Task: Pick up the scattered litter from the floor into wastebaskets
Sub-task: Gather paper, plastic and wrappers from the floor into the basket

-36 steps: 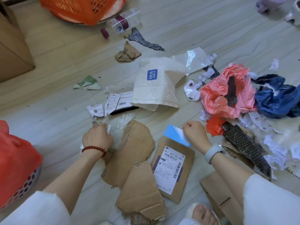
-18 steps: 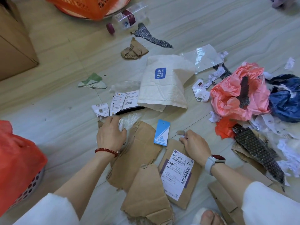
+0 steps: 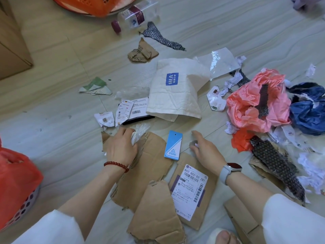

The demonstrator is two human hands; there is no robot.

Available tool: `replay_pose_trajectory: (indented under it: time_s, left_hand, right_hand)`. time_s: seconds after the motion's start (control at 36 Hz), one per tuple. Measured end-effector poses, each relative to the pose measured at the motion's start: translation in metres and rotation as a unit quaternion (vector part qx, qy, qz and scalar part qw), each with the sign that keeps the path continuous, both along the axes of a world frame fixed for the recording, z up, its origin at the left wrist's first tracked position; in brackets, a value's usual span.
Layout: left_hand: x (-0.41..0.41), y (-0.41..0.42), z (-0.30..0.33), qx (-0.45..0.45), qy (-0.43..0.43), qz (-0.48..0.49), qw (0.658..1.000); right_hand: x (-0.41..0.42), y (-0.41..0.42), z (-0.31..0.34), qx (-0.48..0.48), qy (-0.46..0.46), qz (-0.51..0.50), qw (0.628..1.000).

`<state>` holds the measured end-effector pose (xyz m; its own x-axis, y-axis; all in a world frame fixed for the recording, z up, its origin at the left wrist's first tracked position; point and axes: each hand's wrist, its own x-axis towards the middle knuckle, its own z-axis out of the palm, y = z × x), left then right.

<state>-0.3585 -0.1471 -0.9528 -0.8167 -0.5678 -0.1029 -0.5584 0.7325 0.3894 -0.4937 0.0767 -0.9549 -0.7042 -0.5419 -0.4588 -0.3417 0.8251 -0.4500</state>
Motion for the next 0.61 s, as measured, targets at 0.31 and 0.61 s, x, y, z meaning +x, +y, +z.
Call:
replay_pose_trajectory:
  time_s: [0.31, 0.61]
  left_hand:
    - [-0.021, -0.006, -0.008, -0.022, -0.067, 0.007, 0.997]
    - [-0.002, -0.010, 0.012, 0.046, -0.014, 0.030, 0.998]
  right_hand:
    - [-0.001, -0.022, 0.005, -0.003, 0.096, 0.088, 0.991]
    - [-0.014, -0.057, 0.014, 0.103, 0.110, 0.489, 0.859]
